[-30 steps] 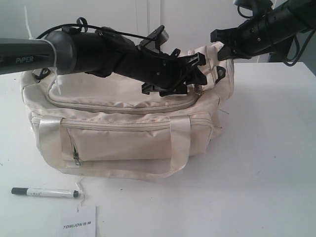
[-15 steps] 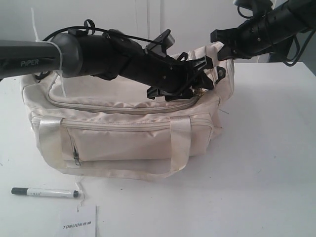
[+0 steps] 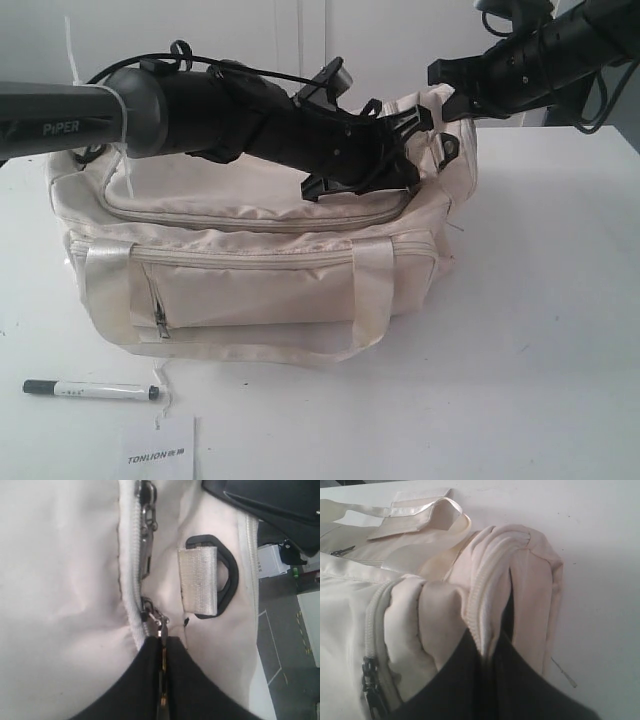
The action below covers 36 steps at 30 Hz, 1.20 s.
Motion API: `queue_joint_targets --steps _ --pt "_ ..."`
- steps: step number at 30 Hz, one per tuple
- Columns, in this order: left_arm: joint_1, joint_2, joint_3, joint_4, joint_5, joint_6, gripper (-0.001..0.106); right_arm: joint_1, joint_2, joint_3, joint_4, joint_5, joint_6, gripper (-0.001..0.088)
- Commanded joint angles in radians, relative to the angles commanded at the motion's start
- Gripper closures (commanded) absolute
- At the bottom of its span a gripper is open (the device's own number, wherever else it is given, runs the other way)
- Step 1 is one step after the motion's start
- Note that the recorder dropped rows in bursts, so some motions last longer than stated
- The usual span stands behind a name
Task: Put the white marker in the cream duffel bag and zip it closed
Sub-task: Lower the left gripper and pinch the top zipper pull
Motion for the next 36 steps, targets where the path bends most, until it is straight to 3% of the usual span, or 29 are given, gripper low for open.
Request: queue_joint_targets --steps 11,26,36 --pt "0.007 -0.031 0.0 0.022 0.014 -0.042 0.105 0.0 0.0 0.0 0.0 0.0 0.0 0.0868" --pt "0.011 -0.071 0.0 0.121 0.11 -0.044 0.105 0.0 0.0 0.0 0.0 0.0 0.0 0.0868" --pt "0.011 -0.073 0.0 0.121 0.178 -0.052 0.105 0.0 0.0 0.0 0.0 0.0 0.0 0.0868"
